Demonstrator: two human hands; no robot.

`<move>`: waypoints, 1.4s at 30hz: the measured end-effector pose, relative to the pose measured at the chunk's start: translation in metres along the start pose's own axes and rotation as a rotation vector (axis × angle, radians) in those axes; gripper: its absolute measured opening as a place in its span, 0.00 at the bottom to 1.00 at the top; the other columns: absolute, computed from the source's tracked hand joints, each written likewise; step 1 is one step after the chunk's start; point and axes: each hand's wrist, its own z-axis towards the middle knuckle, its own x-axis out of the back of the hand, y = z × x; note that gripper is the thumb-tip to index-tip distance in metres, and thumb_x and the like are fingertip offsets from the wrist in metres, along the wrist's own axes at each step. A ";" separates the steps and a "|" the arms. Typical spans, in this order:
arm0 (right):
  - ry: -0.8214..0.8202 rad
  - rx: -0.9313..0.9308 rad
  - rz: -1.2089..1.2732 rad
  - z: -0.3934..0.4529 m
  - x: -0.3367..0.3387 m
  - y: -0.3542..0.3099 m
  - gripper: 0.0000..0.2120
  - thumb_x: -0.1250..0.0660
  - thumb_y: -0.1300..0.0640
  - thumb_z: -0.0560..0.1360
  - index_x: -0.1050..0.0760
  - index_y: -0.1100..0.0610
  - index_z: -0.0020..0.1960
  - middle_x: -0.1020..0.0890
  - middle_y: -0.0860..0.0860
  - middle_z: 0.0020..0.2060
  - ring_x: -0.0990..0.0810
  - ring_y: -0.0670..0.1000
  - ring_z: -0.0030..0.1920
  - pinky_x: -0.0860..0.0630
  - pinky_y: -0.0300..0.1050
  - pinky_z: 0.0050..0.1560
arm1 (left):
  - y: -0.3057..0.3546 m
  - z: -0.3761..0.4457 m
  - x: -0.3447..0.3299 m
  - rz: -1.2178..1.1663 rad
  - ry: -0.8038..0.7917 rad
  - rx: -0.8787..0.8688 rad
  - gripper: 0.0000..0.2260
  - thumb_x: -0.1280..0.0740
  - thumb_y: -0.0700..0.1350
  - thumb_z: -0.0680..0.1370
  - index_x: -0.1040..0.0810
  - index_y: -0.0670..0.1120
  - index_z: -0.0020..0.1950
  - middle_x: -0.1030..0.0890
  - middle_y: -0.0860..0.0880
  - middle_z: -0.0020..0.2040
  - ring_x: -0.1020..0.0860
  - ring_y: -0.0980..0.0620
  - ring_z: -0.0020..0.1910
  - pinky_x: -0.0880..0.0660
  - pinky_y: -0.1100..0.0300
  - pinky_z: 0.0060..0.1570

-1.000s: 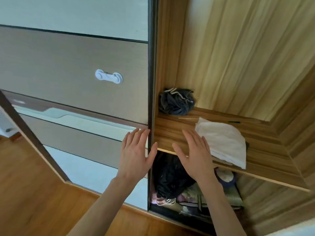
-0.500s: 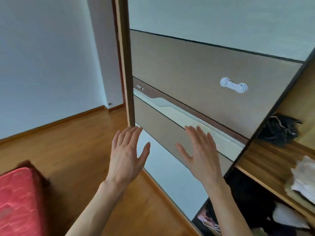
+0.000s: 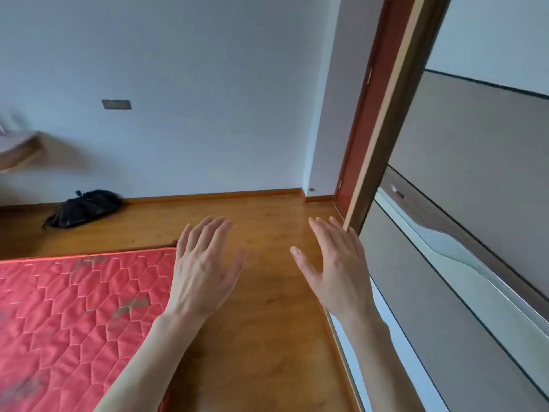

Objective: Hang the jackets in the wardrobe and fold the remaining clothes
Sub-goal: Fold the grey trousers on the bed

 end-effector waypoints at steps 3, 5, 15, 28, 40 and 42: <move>-0.007 0.084 0.053 0.049 -0.027 -0.011 0.35 0.50 0.28 0.82 0.34 0.48 0.79 0.30 0.47 0.77 0.38 0.49 0.80 0.43 0.54 0.81 | -0.029 0.021 0.001 0.060 0.050 0.097 0.24 0.39 0.59 0.82 0.27 0.48 0.74 0.25 0.49 0.73 0.33 0.48 0.78 0.44 0.46 0.80; -0.025 0.147 0.089 0.076 -0.044 -0.022 0.35 0.50 0.29 0.82 0.35 0.48 0.79 0.30 0.47 0.77 0.38 0.49 0.80 0.42 0.55 0.81 | -0.046 0.029 0.004 0.097 0.089 0.157 0.24 0.39 0.59 0.82 0.27 0.48 0.74 0.25 0.49 0.73 0.33 0.48 0.77 0.44 0.46 0.80; -0.191 0.510 0.300 0.147 -0.126 -0.141 0.36 0.50 0.29 0.82 0.38 0.51 0.81 0.31 0.49 0.78 0.41 0.48 0.81 0.42 0.55 0.81 | -0.136 -0.004 0.048 0.321 0.193 0.490 0.23 0.38 0.59 0.82 0.25 0.47 0.73 0.24 0.48 0.72 0.31 0.46 0.75 0.38 0.41 0.76; -0.398 0.877 0.556 0.150 -0.239 -0.355 0.35 0.47 0.29 0.82 0.37 0.50 0.81 0.33 0.46 0.79 0.45 0.45 0.82 0.52 0.50 0.82 | -0.280 -0.099 0.113 0.521 0.329 0.885 0.25 0.40 0.60 0.82 0.26 0.47 0.73 0.25 0.47 0.73 0.31 0.46 0.76 0.39 0.40 0.77; -0.509 1.165 0.675 0.111 -0.309 -0.573 0.34 0.46 0.32 0.83 0.37 0.52 0.81 0.31 0.48 0.78 0.40 0.49 0.81 0.49 0.52 0.82 | -0.388 -0.184 0.210 0.693 0.443 1.204 0.25 0.40 0.59 0.81 0.26 0.47 0.73 0.25 0.47 0.72 0.31 0.44 0.74 0.36 0.40 0.74; -0.539 1.202 0.686 0.098 -0.316 -0.602 0.34 0.45 0.32 0.83 0.37 0.52 0.81 0.30 0.49 0.77 0.40 0.49 0.81 0.50 0.51 0.81 | -0.396 -0.200 0.226 0.724 0.445 1.244 0.25 0.41 0.59 0.82 0.26 0.46 0.73 0.25 0.47 0.72 0.30 0.44 0.74 0.36 0.40 0.74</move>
